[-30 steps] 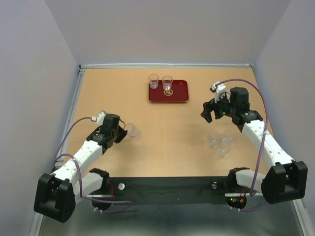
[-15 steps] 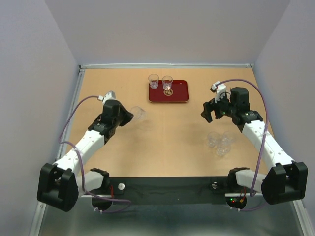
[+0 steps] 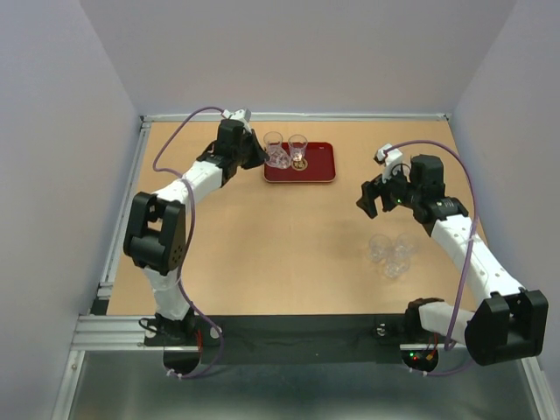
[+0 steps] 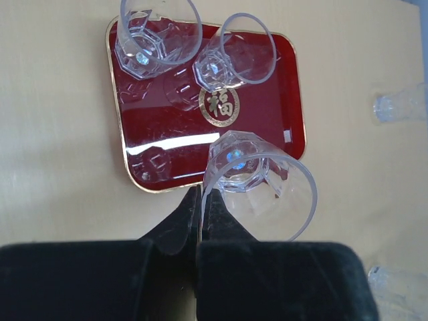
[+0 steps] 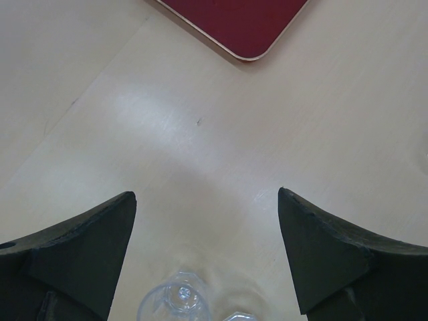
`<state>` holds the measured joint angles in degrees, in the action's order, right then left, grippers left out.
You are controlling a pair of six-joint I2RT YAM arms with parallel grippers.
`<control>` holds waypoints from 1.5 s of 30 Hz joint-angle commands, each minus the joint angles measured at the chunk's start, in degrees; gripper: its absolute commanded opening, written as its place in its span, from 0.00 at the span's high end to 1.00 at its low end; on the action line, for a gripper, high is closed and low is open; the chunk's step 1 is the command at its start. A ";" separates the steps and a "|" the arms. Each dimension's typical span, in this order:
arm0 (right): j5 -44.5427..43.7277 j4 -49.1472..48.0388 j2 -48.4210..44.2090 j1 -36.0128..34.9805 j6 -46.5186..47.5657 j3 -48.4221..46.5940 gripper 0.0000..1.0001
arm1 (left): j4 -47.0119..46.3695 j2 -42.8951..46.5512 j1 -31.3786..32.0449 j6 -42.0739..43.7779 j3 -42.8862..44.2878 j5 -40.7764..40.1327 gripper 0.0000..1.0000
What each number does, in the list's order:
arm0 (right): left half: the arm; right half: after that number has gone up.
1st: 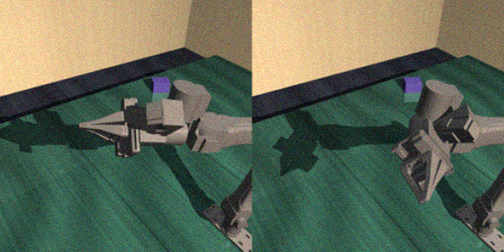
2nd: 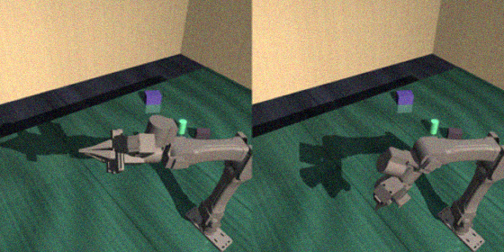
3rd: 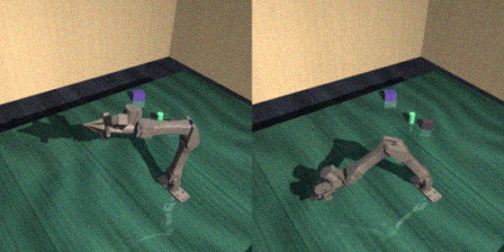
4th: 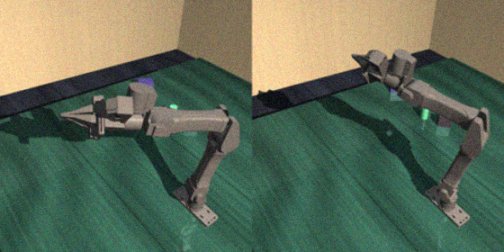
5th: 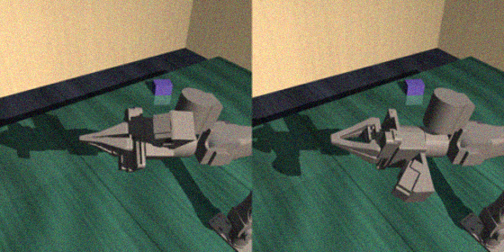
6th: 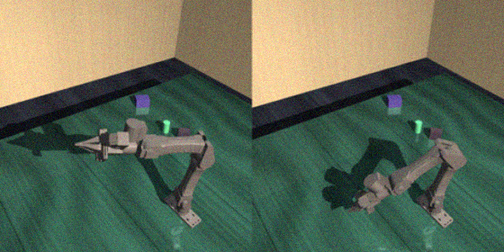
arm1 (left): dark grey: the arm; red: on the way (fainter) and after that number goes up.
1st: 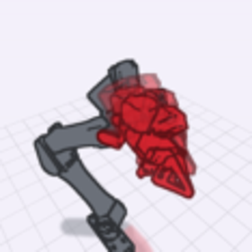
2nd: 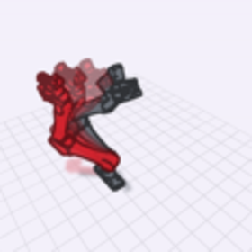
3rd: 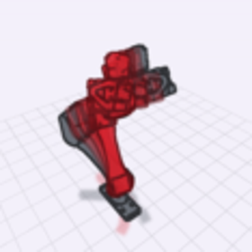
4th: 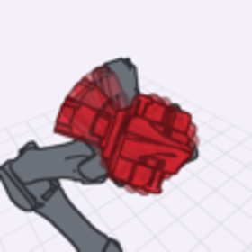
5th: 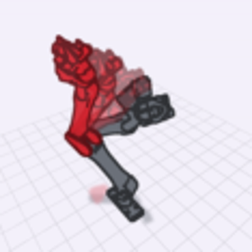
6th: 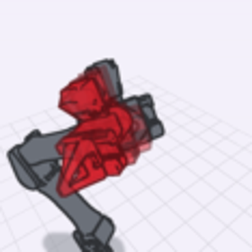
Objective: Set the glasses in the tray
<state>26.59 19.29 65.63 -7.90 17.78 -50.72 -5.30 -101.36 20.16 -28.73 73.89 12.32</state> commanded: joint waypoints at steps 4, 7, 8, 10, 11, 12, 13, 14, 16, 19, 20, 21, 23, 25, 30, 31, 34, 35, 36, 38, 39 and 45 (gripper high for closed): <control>-0.40 -1.97 -1.64 0.34 -0.11 0.27 0.09 | 5.21 -6.73 -0.12 5.52 11.26 -1.24 1.00; -0.48 -1.89 -1.64 0.34 0.06 0.27 0.09 | 8.63 -8.85 -0.12 7.02 13.82 -3.35 1.00; -0.57 -1.89 -1.47 0.34 0.06 0.27 0.08 | 9.08 -9.46 -0.21 7.28 14.52 -3.87 1.00; -0.75 -1.89 -1.38 0.34 0.06 0.27 0.09 | 9.87 -10.60 -0.04 7.64 16.36 -5.37 1.00; -0.75 -1.89 -1.38 0.43 0.15 0.27 0.09 | 10.57 -11.83 -0.04 8.16 16.90 -5.81 1.00; -1.01 -1.89 -1.29 0.34 0.15 0.27 0.09 | 10.83 -12.97 -0.04 8.34 18.03 -7.03 1.00; -1.10 -1.89 -1.29 0.34 0.06 0.27 0.09 | 11.10 -13.51 -0.04 8.51 18.57 -7.56 1.00; -1.19 -1.89 -1.29 0.34 0.15 0.27 0.09 | 11.71 -14.03 -0.04 8.95 19.10 -8.09 1.00; -1.36 -1.89 -1.20 0.34 0.24 0.27 0.08 | 12.07 -15.61 -0.04 9.13 20.76 -9.41 1.00; -1.63 -1.89 -1.11 0.43 0.41 0.27 0.08 | 12.77 -17.72 -0.04 9.48 22.87 -10.21 1.00; -1.72 -1.89 -1.03 0.34 0.41 0.36 0.08 | 13.38 -18.34 -0.04 9.57 23.58 -10.38 1.00; -1.89 -1.89 -0.94 0.34 0.50 0.36 0.08 | 13.82 -18.87 -0.04 9.66 24.19 -10.73 0.99; -2.15 -1.89 -0.85 0.34 0.50 0.36 0.08 | 14.35 -20.19 -0.12 9.83 25.69 -11.08 0.99; -2.33 -1.89 -0.85 0.34 0.68 0.36 0.08 | 14.62 -21.06 -0.04 9.92 26.74 -11.52 0.99; -2.42 -1.80 -0.68 0.34 0.68 0.36 0.08 | 15.85 -22.39 -0.04 10.36 29.12 -11.88 0.90; -2.42 -1.89 -0.67 0.34 0.76 0.36 0.08 | 15.93 -22.48 -0.04 10.36 29.47 -11.79 0.88; -2.51 -1.89 -0.67 0.34 0.76 0.36 0.08 | 16.29 -22.39 -0.04 10.63 29.91 -11.88 0.78; -2.51 -1.89 -0.59 0.34 0.68 0.36 0.08 | 16.46 -22.13 -0.04 10.63 30.00 -11.88 0.76; -2.42 -1.89 -0.59 0.34 0.68 0.36 0.08 | 16.46 -22.04 -0.12 10.71 30.00 -11.88 0.74; -2.51 -1.89 -0.50 0.34 0.76 0.36 0.08 | 16.37 -21.69 -0.04 10.71 30.00 -11.88 0.70; -2.51 -1.89 -0.50 0.34 0.85 0.36 0.08 | 16.37 -21.42 -0.04 10.89 30.00 -11.70 0.68; -2.59 -1.89 -0.06 0.34 1.11 0.45 0.08 | 15.58 -18.44 0.32 11.24 28.95 -10.29 0.52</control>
<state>24.38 19.25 65.60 -7.88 18.11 -50.72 11.00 -124.75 20.18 -18.50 101.27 1.41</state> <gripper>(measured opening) 0.916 0.445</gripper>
